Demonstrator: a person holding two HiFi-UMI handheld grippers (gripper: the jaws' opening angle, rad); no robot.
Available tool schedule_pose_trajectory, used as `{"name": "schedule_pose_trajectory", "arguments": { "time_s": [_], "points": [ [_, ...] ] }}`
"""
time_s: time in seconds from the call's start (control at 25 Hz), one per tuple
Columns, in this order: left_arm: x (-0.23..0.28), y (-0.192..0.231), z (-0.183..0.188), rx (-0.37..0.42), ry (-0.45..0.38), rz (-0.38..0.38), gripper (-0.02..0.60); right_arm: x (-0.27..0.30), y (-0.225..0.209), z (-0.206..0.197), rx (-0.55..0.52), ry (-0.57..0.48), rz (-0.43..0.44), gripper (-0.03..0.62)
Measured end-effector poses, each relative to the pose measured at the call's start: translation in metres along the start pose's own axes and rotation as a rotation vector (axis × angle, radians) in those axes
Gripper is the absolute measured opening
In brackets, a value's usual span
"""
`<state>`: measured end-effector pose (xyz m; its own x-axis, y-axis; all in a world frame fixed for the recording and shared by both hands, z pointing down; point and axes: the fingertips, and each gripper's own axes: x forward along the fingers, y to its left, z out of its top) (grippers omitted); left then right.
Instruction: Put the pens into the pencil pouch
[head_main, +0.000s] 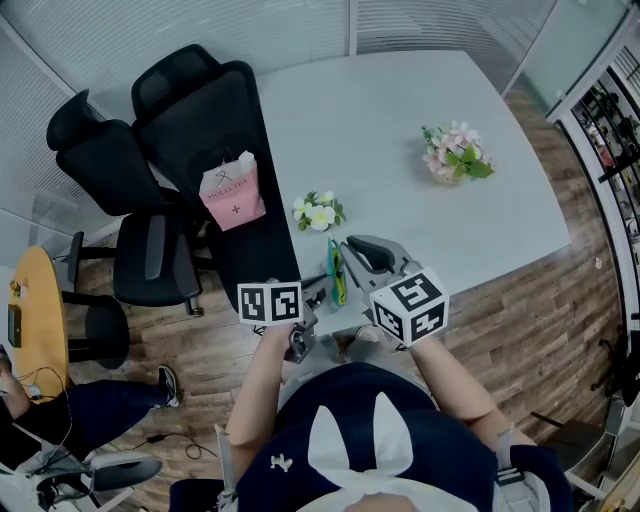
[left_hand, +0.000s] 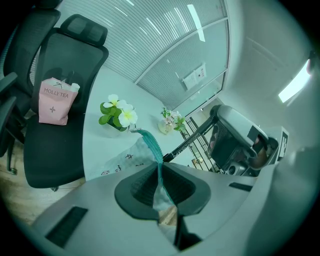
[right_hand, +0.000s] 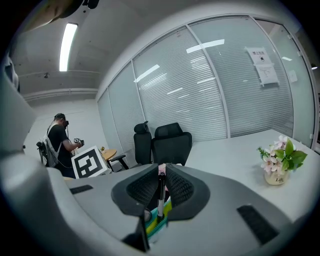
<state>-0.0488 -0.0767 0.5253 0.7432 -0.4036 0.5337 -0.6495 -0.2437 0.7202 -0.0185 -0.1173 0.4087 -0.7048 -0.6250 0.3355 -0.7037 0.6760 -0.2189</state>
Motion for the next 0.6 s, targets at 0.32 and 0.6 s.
{"name": "schedule_pose_trajectory", "arguments": {
  "time_s": [0.32, 0.6],
  "points": [
    [-0.002, 0.000, -0.002, 0.001, -0.001, -0.002, 0.044, 0.006, 0.001, -0.021, 0.011, 0.049, 0.004, 0.051],
    [-0.002, -0.004, -0.003, 0.000, -0.003, -0.006, 0.044, 0.009, 0.000, -0.041, 0.029, 0.098, 0.009, 0.051]
  ]
}}
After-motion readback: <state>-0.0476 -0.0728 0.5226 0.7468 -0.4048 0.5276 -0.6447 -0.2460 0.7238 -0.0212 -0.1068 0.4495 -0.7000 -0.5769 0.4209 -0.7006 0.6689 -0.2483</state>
